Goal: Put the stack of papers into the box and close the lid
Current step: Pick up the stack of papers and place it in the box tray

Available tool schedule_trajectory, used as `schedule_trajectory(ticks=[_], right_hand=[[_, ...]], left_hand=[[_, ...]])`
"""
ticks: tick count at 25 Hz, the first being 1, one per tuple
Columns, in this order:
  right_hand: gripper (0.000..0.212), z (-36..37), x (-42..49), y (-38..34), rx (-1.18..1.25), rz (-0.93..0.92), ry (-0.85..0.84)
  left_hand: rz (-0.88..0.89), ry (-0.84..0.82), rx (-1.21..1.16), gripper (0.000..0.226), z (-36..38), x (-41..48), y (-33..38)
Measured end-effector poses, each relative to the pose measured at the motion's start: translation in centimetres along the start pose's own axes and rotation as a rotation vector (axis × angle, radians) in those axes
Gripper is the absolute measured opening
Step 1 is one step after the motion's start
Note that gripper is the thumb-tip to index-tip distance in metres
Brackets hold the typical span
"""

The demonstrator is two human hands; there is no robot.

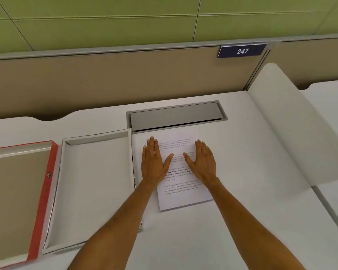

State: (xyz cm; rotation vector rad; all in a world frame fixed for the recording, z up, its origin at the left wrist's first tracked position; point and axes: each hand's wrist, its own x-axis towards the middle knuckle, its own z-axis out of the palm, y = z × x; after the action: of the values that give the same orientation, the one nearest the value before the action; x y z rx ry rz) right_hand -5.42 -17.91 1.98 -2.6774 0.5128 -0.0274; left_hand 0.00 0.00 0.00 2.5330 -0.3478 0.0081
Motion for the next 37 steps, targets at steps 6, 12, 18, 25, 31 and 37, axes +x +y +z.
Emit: schedule_trajectory(ticks=[6, 12, 18, 25, 31, 37], right_hand=[[0.086, 1.1, -1.3, 1.0, 0.055, 0.074, -0.059], [0.091, 1.1, -2.3, 0.3, 0.303, 0.206, -0.025], [0.089, 0.1, -0.7, -1.1, 0.252, 0.440, -0.022], [0.092, -1.4, 1.4, -0.8, 0.238, 0.627, -0.191], [0.090, -1.8, 2.3, -1.1, 0.176, 0.621, -0.266], [0.098, -1.6, 2.4, -1.9, 0.160, 0.574, -0.259]], left_hand=[[-0.107, -0.073, -0.005, 0.093, 1.3, -2.3, -0.7], [-0.274, -0.082, -0.196, 0.096, 1.0, -3.3, 1.0], [-0.523, -0.053, -0.317, 0.097, 0.3, -2.6, 3.1], [-0.901, -0.214, -0.202, 0.093, -1.6, -0.5, 5.1], [-0.905, -0.366, -0.166, 0.087, -1.9, 1.8, 4.0], [-0.882, -0.376, -0.172, 0.081, -2.1, 1.3, 3.6]])
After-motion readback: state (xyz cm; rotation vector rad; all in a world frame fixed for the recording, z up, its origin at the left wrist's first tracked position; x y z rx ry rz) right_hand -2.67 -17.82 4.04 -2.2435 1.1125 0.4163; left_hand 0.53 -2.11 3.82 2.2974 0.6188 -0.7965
